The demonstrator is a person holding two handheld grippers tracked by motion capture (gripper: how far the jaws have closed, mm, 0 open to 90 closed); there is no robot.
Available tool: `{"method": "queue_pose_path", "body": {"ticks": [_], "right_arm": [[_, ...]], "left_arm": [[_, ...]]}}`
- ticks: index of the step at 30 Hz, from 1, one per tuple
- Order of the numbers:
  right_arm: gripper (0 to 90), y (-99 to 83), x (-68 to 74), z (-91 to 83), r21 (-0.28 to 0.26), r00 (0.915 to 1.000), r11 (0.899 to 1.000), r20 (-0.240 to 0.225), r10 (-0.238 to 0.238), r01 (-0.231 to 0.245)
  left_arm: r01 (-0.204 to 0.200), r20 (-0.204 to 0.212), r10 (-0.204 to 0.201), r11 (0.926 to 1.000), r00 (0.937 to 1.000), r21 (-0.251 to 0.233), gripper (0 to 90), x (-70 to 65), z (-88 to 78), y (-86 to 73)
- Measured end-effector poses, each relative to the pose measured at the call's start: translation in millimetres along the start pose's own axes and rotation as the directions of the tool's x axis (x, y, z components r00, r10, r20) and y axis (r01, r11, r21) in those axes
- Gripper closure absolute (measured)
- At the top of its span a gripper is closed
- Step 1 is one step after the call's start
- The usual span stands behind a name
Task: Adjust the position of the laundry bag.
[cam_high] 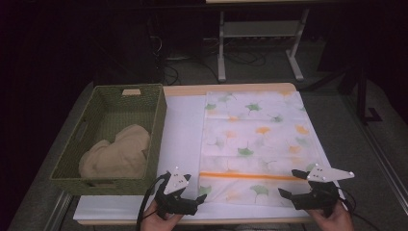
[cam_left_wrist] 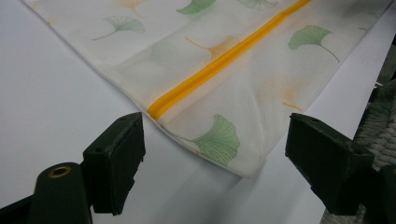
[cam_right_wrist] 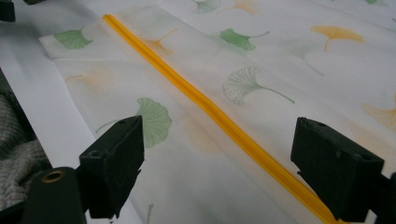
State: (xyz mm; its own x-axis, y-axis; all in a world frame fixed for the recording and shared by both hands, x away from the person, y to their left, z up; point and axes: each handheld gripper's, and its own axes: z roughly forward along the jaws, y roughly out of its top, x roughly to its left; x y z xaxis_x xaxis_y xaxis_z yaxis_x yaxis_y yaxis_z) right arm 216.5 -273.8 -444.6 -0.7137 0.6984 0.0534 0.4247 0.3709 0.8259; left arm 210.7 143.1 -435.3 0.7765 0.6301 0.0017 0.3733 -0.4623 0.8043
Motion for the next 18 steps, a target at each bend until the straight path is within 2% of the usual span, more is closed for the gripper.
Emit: {"method": "queue_pose_path", "body": {"ticks": [6, 12, 16, 18], "right_arm": [[16.4, 17.9, -3.1, 7.2, 0.007, 0.9997, 1.000, 0.003, -0.025, 0.025], [17.0, 39.5, -10.4, 22.5, 0.017, 0.9990, 0.999, -0.024, -0.039, 0.039], [17.2, 66.3, -11.3, 39.9, 0.031, 0.9977, 0.998, -0.030, -0.061, 0.062], [18.9, 79.4, -11.4, 51.5, 0.052, 0.9954, 0.995, -0.058, -0.077, 0.080]], "left_arm": [[0.006, -0.007, -0.006, 0.9999, 1.0000, -0.009, 19.1, 0.8, -4.2, -0.8], [0.009, -0.009, -0.009, 0.9999, 0.9999, -0.009, 19.1, 2.1, -5.1, -1.1], [0.019, -0.004, -0.019, 0.9997, 0.9998, -0.014, 19.1, 4.2, -6.4, -0.9], [0.019, -0.004, -0.019, 0.9997, 0.9998, -0.013, 19.1, 5.6, -6.6, -0.8]]}}
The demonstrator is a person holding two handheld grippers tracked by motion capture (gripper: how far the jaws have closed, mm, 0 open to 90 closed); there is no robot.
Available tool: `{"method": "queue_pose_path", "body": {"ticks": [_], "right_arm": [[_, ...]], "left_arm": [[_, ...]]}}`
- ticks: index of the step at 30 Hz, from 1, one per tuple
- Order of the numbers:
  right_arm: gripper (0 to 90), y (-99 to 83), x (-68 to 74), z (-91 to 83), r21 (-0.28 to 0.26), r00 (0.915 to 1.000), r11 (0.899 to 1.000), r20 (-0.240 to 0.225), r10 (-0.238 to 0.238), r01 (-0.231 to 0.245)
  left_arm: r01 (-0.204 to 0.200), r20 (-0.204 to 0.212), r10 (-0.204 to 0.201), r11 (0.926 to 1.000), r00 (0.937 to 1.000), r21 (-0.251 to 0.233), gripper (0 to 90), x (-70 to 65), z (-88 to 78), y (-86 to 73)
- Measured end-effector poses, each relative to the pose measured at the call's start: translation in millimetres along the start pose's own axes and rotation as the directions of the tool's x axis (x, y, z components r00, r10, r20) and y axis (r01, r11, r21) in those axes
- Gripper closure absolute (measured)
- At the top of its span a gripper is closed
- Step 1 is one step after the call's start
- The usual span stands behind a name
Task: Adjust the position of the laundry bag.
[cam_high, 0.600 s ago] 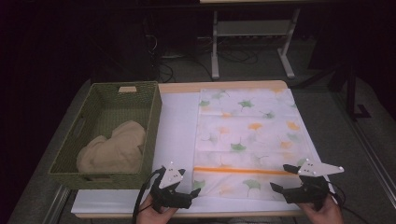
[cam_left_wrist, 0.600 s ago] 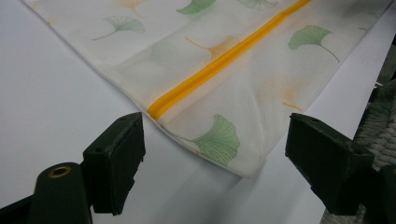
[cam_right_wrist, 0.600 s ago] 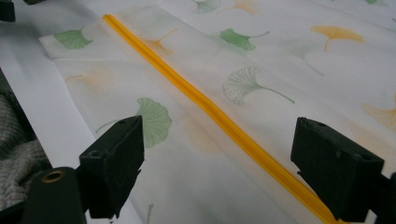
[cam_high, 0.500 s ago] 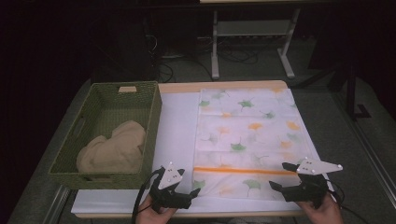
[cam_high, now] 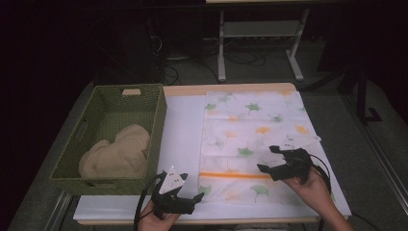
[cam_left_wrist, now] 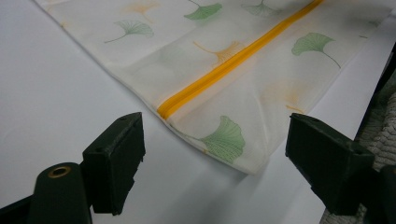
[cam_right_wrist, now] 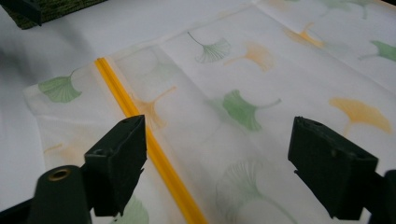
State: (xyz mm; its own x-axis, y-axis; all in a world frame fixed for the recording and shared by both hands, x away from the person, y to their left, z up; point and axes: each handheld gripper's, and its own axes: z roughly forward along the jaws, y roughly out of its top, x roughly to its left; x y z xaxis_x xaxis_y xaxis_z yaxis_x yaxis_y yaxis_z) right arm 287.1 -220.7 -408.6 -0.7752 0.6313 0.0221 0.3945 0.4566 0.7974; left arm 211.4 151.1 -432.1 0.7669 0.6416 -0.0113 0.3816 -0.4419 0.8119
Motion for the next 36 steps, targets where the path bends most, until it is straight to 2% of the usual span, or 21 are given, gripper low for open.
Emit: {"method": "queue_pose_path", "body": {"ticks": [6, 9, 10, 11, 14, 16, 17, 18, 19, 20, 21, 22, 23, 25, 27, 28, 29, 31, 32, 33, 36], "right_arm": [[17.1, 41.2, -0.4, 41.4, 0.089, 0.9965, 0.993, -0.033, -0.077, 0.079], [17.9, 58.2, 1.0, 60.7, 0.126, 0.9924, 0.987, -0.079, -0.095, 0.104], [17.9, 58.2, 1.0, 60.7, 0.126, 0.9924, 0.987, -0.079, -0.095, 0.104], [17.9, 69.8, 2.8, 75.9, 0.169, 0.9898, 0.980, -0.109, -0.091, 0.109], [18.9, 77.9, 4.3, 88.6, 0.204, 0.9862, 0.972, -0.138, -0.091, 0.118], [23.4, 86.0, 7.6, 107.3, 0.237, 0.9814, 0.962, -0.165, -0.097, 0.135], [23.4, 86.0, 7.6, 107.3, 0.237, 0.9814, 0.962, -0.165, -0.097, 0.135], [26.6, 89.1, 10.5, 120.4, 0.262, 0.9819, 0.957, -0.170, -0.083, 0.126], [26.6, 89.1, 10.5, 120.4, 0.262, 0.9819, 0.957, -0.170, -0.083, 0.126], [28.3, 88.8, 14.0, 132.6, 0.275, 0.9789, 0.954, -0.193, -0.067, 0.119], [28.3, 88.8, 14.0, 132.6, 0.275, 0.9789, 0.954, -0.193, -0.067, 0.119], [28.0, 88.5, 20.3, 145.4, 0.326, 0.9739, 0.935, -0.215, -0.072, 0.141], [28.0, 88.5, 20.3, 145.4, 0.326, 0.9739, 0.935, -0.215, -0.072, 0.141], [30.3, 89.0, 31.4, 156.8, 0.351, 0.9607, 0.914, -0.252, -0.117, 0.203], [32.4, 89.6, 34.2, 159.0, 0.353, 0.9574, 0.912, -0.264, -0.116, 0.208], [36.2, 90.7, 38.7, 164.3, 0.370, 0.9524, 0.900, -0.276, -0.129, 0.229], [36.2, 90.7, 38.7, 164.3, 0.370, 0.9524, 0.900, -0.276, -0.129, 0.229], [41.4, 90.2, 43.3, 170.2, 0.401, 0.9494, 0.879, -0.274, -0.154, 0.258], [48.2, 90.6, 48.2, 170.0, 0.398, 0.9466, 0.868, -0.242, -0.213, 0.297], [48.2, 90.6, 48.2, 170.0, 0.398, 0.9466, 0.868, -0.242, -0.213, 0.297], [59.5, 91.5, 48.9, 170.2, 0.398, 0.9453, 0.866, -0.242, -0.219, 0.303]], "left_arm": [[0.001, -0.001, -0.001, 1.0000, 1.0000, -0.006, 19.2, 1.1, -1.0, 0.4], [0.002, 0.002, -0.002, 1.0000, 1.0000, -0.002, 19.2, 1.0, -0.4, 0.0], [0.002, 0.002, -0.002, 1.0000, 1.0000, -0.002, 19.2, 1.0, -0.4, 0.0], [0.000, 0.004, 0.000, 1.0000, 1.0000, 0.003, 19.2, 0.2, 0.4, -0.2], [-0.005, 0.005, 0.005, 1.0000, 1.0000, 0.003, 19.2, -0.8, 1.4, -0.4], [-0.007, 0.008, 0.007, 0.9999, 0.9999, 0.010, 19.2, -2.0, 2.5, -0.5], [-0.007, 0.008, 0.007, 0.9999, 0.9999, 0.010, 19.2, -2.0, 2.5, -0.5], [-0.012, 0.009, 0.012, 0.9999, 0.9999, 0.012, 19.3, -2.5, 2.6, -0.6], [-0.012, 0.009, 0.012, 0.9999, 0.9999, 0.012, 19.3, -2.5, 2.6, -0.6], [-0.013, 0.008, 0.013, 0.9998, 0.9999, 0.012, 19.4, -2.6, 2.2, -0.6], [-0.013, 0.008, 0.013, 0.9998, 0.9999, 0.012, 19.3, -2.6, 2.2, -0.6], [-0.009, 0.009, 0.009, 0.9999, 0.9999, 0.008, 19.4, -2.3, 1.1, -0.7], [-0.009, 0.009, 0.009, 0.9999, 0.9999, 0.008, 19.5, -2.3, 1.1, -0.7], [-0.008, 0.008, 0.008, 0.9999, 0.9999, 0.007, 19.5, -1.7, 0.3, -0.7], [-0.009, 0.008, 0.008, 1.0000, 0.9999, 0.004, 19.6, -1.6, -0.2, -0.6], [-0.007, 0.009, 0.007, 1.0000, 0.9999, 0.003, 19.7, -1.6, -0.4, -0.6], [-0.007, 0.009, 0.007, 1.0000, 0.9999, 0.003, 19.7, -1.6, -0.4, -0.6], [-0.008, 0.008, 0.008, 1.0000, 0.9999, 0.001, 19.8, -2.0, -0.7, -0.5], [-0.009, 0.007, 0.009, 1.0000, 0.9999, 0.002, 19.9, -2.3, -1.3, -0.2], [-0.009, 0.007, 0.009, 1.0000, 0.9999, 0.002, 19.9, -2.3, -1.3, -0.2], [-0.012, 0.006, 0.012, 0.9999, 0.9999, 0.002, 20.1, -2.6, -1.0, 0.0]]}}
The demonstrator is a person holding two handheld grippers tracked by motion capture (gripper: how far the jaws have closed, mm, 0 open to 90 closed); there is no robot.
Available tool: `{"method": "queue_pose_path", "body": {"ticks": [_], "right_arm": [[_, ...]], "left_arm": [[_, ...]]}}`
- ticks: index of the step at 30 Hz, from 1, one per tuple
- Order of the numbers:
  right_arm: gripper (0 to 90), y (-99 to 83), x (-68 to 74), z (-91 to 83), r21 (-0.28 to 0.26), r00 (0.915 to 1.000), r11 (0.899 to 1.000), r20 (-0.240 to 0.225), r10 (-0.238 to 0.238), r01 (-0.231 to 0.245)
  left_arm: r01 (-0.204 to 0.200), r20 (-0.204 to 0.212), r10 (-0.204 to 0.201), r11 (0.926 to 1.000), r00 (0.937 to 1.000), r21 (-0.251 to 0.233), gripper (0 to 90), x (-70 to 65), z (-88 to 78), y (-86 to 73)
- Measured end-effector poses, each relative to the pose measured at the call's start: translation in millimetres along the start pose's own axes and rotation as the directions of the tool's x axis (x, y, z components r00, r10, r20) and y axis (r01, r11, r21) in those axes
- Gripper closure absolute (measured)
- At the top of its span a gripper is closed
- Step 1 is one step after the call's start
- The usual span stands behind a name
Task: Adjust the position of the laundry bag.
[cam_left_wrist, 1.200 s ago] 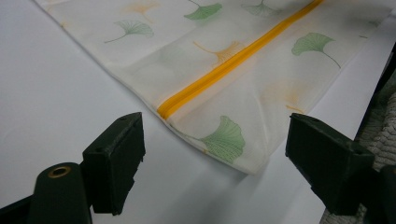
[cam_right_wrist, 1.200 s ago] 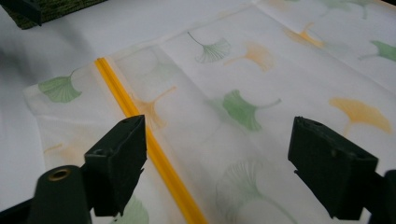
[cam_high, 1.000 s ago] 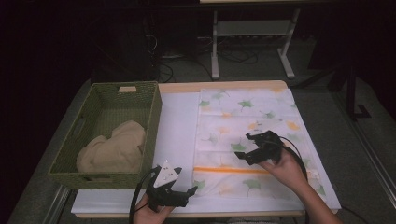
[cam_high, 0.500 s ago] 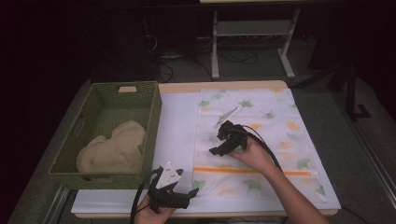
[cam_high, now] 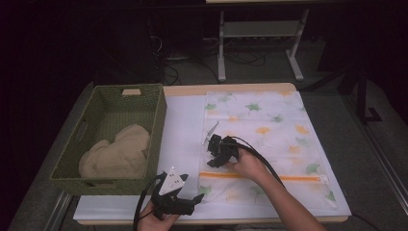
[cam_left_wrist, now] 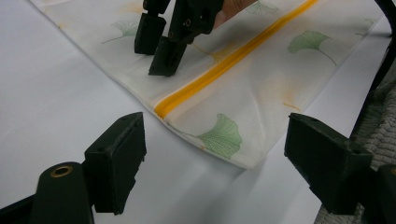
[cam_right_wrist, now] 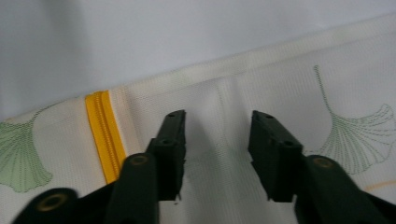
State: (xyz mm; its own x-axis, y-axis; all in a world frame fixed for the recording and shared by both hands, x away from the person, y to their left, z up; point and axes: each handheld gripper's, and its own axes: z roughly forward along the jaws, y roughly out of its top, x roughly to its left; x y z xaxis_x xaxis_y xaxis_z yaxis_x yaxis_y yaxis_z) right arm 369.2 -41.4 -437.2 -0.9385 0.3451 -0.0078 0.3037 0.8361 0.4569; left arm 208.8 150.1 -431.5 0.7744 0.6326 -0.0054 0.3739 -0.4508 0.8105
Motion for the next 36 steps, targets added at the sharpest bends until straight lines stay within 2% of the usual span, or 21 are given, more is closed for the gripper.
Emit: {"method": "queue_pose_path", "body": {"ticks": [3, 4, 6, 7, 10, 12, 17, 21, 23, 24, 25, 26, 29, 36], "right_arm": [[72.5, 0.6, 0.1, 0.2, -0.009, 0.9999, 1.000, -0.003, -0.013, 0.013], [80.6, 1.1, -0.2, 0.4, -0.011, 0.9998, 1.000, -0.007, -0.019, 0.019], [88.8, 1.9, -0.7, 0.8, -0.012, 0.9993, 0.999, -0.017, -0.033, 0.033], [89.4, 2.5, -0.8, 1.1, -0.008, 0.9990, 0.999, -0.025, -0.037, 0.037], [89.8, 4.7, -1.3, 0.8, 0.004, 0.9979, 0.998, -0.031, -0.057, 0.057], [89.9, 5.2, 2.5, 0.4, 0.009, 0.9961, 0.996, -0.018, -0.087, 0.087], [89.9, 5.7, 11.0, -0.3, 0.018, 0.9910, 0.993, -0.067, -0.116, 0.118], [89.7, 6.3, 14.2, -3.9, -0.004, 0.9888, 0.994, -0.106, -0.105, 0.105], [89.7, 6.3, 14.6, -4.9, -0.009, 0.9886, 0.995, -0.108, -0.104, 0.104], [86.1, 4.6, 12.6, -10.4, -0.044, 0.9899, 0.996, -0.116, -0.081, 0.077], [86.1, 4.6, 12.6, -10.4, -0.044, 0.9899, 0.996, -0.116, -0.081, 0.077], [79.9, 1.9, 10.2, -16.7, -0.078, 0.9917, 0.996, -0.114, -0.060, 0.051], [75.4, -3.0, 10.1, -26.5, -0.109, 0.9946, 0.993, -0.090, -0.053, 0.043], [66.9, -24.7, 7.8, -54.9, -0.178, 0.9993, 0.984, -0.038, -0.002, -0.004]], "left_arm": [[-0.001, 0.001, 0.001, 1.0000, 1.0000, 0.002, 20.2, -0.8, 0.6, -0.1], [-0.001, 0.002, 0.001, 1.0000, 1.0000, 0.003, 20.4, -0.9, 0.7, -0.1], [-0.001, 0.003, 0.001, 1.0000, 1.0000, 0.001, 20.5, -1.2, 1.3, -0.1], [-0.002, 0.004, 0.002, 1.0000, 1.0000, 0.003, 20.7, -1.2, 1.6, -0.1], [-0.002, 0.008, 0.002, 1.0000, 1.0000, 0.005, 20.8, -1.0, 2.1, -0.3], [0.000, 0.010, 0.000, 1.0000, 0.9999, 0.004, 20.8, -1.1, 1.6, -0.5], [0.002, 0.014, -0.002, 1.0000, 0.9999, -0.001, 21.0, -1.8, 0.8, -0.6], [-0.003, 0.018, 0.003, 1.0000, 0.9998, -0.006, 21.0, -2.7, 0.2, -0.4], [-0.003, 0.018, 0.003, 1.0000, 0.9998, -0.006, 21.0, -2.7, 0.2, -0.4], [-0.001, 0.021, 0.001, 0.9999, 0.9998, -0.011, 21.0, -2.5, 0.4, 0.2], [-0.001, 0.021, 0.001, 0.9999, 0.9998, -0.011, 21.0, -2.5, 0.4, 0.2], [0.001, 0.023, -0.001, 0.9999, 0.9997, -0.012, 21.0, -1.9, 0.9, 0.6], [0.002, 0.026, -0.001, 0.9999, 0.9997, -0.017, 21.0, -1.4, 0.9, 1.5], [0.004, 0.041, -0.003, 0.9995, 0.9992, -0.032, 20.6, -2.5, 4.7, 6.5]]}}
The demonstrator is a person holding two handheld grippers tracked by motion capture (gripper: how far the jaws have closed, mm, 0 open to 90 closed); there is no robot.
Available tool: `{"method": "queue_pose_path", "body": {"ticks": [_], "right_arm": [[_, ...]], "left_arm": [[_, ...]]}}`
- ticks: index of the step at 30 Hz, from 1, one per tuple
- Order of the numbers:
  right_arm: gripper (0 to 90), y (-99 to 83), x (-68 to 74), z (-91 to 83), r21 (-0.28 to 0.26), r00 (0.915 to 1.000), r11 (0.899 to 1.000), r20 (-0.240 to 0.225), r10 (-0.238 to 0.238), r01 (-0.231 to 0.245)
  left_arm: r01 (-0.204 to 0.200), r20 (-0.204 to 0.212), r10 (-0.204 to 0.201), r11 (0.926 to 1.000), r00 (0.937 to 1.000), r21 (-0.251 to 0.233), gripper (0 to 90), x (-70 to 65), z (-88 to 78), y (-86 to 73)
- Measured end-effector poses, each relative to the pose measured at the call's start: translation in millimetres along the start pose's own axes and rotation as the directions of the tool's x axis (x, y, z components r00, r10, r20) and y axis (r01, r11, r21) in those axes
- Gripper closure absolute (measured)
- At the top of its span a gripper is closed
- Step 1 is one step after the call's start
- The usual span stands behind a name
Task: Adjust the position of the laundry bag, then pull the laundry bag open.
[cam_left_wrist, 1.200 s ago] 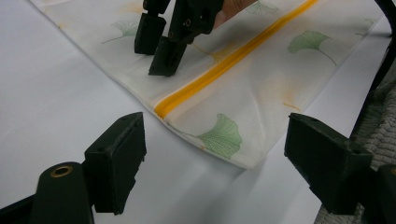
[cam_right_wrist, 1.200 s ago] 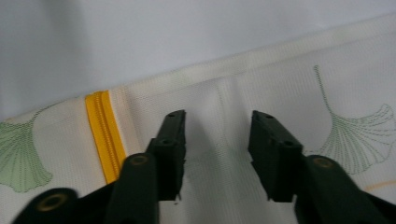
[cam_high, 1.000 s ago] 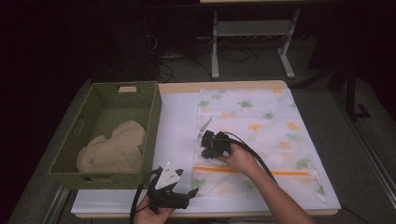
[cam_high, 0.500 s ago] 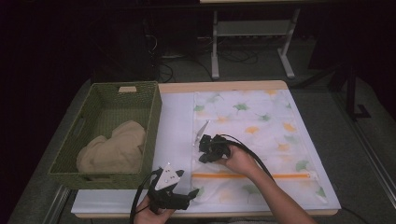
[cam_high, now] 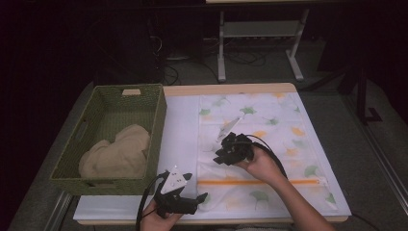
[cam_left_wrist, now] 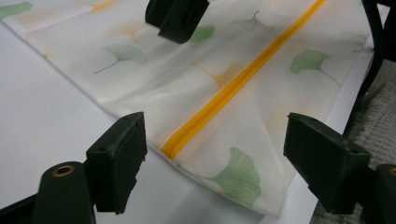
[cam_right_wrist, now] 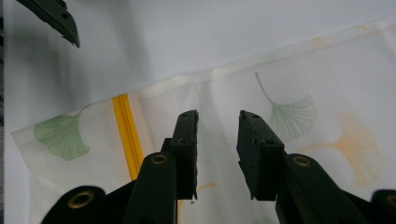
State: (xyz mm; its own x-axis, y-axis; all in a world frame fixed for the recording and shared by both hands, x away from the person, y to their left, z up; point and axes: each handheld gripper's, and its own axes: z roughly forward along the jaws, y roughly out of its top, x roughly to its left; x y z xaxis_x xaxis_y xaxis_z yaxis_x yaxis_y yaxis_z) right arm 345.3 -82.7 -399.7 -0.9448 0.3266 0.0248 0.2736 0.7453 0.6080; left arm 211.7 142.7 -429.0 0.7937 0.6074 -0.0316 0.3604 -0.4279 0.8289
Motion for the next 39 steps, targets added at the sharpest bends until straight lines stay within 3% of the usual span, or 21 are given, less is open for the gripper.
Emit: {"method": "queue_pose_path", "body": {"ticks": [8, 9, 13, 15, 20, 21, 28, 31, 34, 35, 38, 39], "right_arm": [[57.4, -21.6, 2.3, -27.0, -0.051, 0.9988, 0.998, 0.037, 0.032, -0.030], [52.0, -31.6, 3.9, -35.4, -0.072, 0.9978, 0.997, 0.051, 0.042, -0.039], [44.4, -45.3, 8.0, -48.9, -0.068, 0.9954, 0.995, 0.064, 0.071, -0.067], [41.1, -54.6, 10.3, -56.1, -0.113, 0.9938, 0.991, 0.076, 0.082, -0.073], [30.1, -71.1, 11.2, -68.2, -0.122, 0.9859, 0.986, 0.104, 0.131, -0.118], [26.8, -79.9, 12.8, -74.7, -0.154, 0.9825, 0.981, 0.122, 0.141, -0.121], [16.6, -104.2, 10.1, -92.2, -0.157, 0.9697, 0.972, 0.146, 0.196, -0.173], [18.5, -113.9, 7.3, -100.8, -0.161, 0.9648, 0.969, 0.157, 0.211, -0.186], [19.7, -120.3, 5.7, -106.4, -0.159, 0.9572, 0.965, 0.169, 0.235, -0.208], [21.1, -127.2, 3.4, -111.9, -0.153, 0.9499, 0.960, 0.175, 0.259, -0.233], [22.4, -135.1, 1.6, -117.3, -0.157, 0.9451, 0.957, 0.182, 0.271, -0.244], [23.0, -143.1, -0.6, -122.3, -0.155, 0.9357, 0.951, 0.194, 0.294, -0.267]], "left_arm": [[-0.001, 0.007, 0.001, 0.9999, 1.0000, -0.011, 19.4, -0.9, 2.6, 5.1], [0.002, 0.007, -0.001, 0.9999, 1.0000, -0.015, 18.8, -1.2, 2.4, 6.3], [0.007, 0.018, -0.007, 0.9997, 0.9998, -0.022, 18.6, -1.9, 3.8, 9.0], [0.002, 0.026, -0.002, 0.9998, 0.9997, -0.021, 18.6, -2.5, 5.2, 11.4], [0.010, 0.052, -0.009, 0.9998, 0.9986, -0.015, 18.1, -4.9, 10.6, 16.3], [0.016, 0.070, -0.015, 0.9998, 0.9975, -0.011, 18.1, -6.5, 15.1, 18.2], [0.038, 0.125, -0.038, 0.9993, 0.9914, 0.002, 18.7, -7.6, 29.4, 27.7], [0.045, 0.165, -0.046, 0.9989, 0.9853, 0.011, 19.3, -8.6, 39.6, 38.1], [0.041, 0.176, -0.042, 0.9991, 0.9835, 0.013, 19.5, -10.6, 44.6, 44.3], [0.036, 0.192, -0.037, 0.9993, 0.9807, 0.009, 20.2, -13.7, 49.6, 50.4], [0.036, 0.198, -0.036, 0.9994, 0.9795, 0.003, 20.4, -16.6, 54.0, 55.1], [0.037, 0.204, -0.037, 0.9993, 0.9782, 0.005, 20.7, -18.8, 57.6, 58.4]]}}
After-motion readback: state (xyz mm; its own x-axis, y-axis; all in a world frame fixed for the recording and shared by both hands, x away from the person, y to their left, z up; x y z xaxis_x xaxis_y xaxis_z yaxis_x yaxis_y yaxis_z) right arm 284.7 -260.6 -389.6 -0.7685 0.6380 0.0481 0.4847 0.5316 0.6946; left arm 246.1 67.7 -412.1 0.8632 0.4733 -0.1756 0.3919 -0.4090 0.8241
